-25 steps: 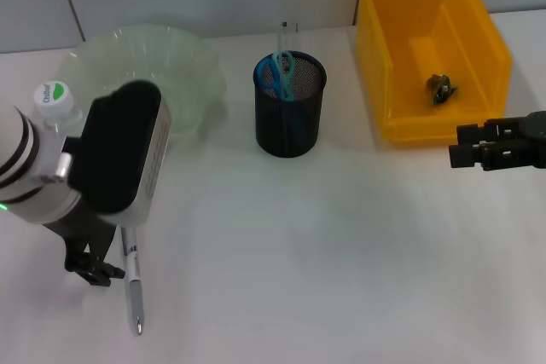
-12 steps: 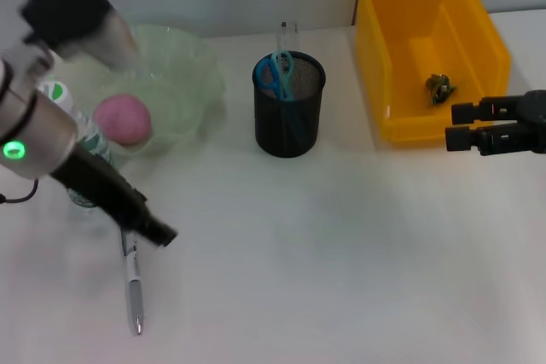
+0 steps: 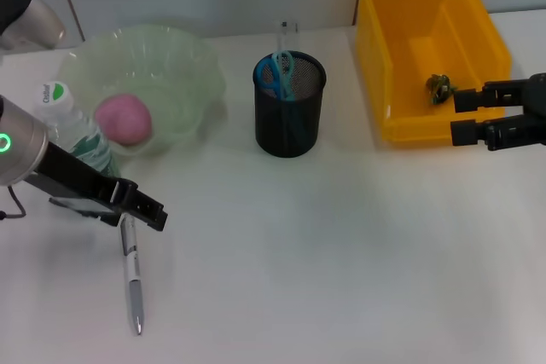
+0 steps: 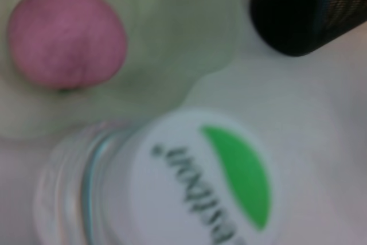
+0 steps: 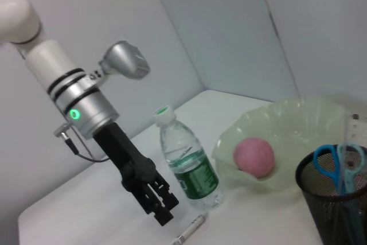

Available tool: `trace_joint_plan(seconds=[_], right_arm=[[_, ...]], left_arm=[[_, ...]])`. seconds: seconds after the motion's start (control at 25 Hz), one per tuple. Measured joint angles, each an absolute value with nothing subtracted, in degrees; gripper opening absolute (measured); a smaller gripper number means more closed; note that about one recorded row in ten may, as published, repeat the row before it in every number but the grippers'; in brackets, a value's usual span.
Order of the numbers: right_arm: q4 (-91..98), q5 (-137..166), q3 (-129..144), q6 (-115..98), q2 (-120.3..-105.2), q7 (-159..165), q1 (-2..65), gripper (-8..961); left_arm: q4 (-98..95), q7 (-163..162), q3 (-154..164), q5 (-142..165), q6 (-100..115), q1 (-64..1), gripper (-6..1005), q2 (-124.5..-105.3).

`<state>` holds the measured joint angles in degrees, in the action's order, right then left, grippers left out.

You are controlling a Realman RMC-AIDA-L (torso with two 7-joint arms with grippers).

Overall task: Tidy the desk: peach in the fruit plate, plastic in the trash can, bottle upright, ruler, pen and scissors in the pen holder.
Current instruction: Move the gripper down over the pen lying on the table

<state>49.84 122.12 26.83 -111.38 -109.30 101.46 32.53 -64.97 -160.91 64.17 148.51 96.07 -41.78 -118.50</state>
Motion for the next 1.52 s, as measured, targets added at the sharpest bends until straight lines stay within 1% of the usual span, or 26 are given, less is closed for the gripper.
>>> trace_joint_plan(seconds=[0.28,0.84,1.52], right_arm=[[51.7,121.4,26.8,-113.2,-109.31,101.1,32.1,831],[51.8,121.4,26.8,-114.0,-109.36,100.9,31.5,831],[51.6,121.4,27.0,-114.0,-109.49,101.3,31.3,831]], left_arm=[[-63.0,-164.8,67.8,148.7,92.7,-40.8,736,-118.78],[-61.1,-164.9,70.9,148.6,89.1,-38.8,737,-118.77],[-60.6,-164.9,73.7,148.3,88.6,-38.8,711,-118.79]])
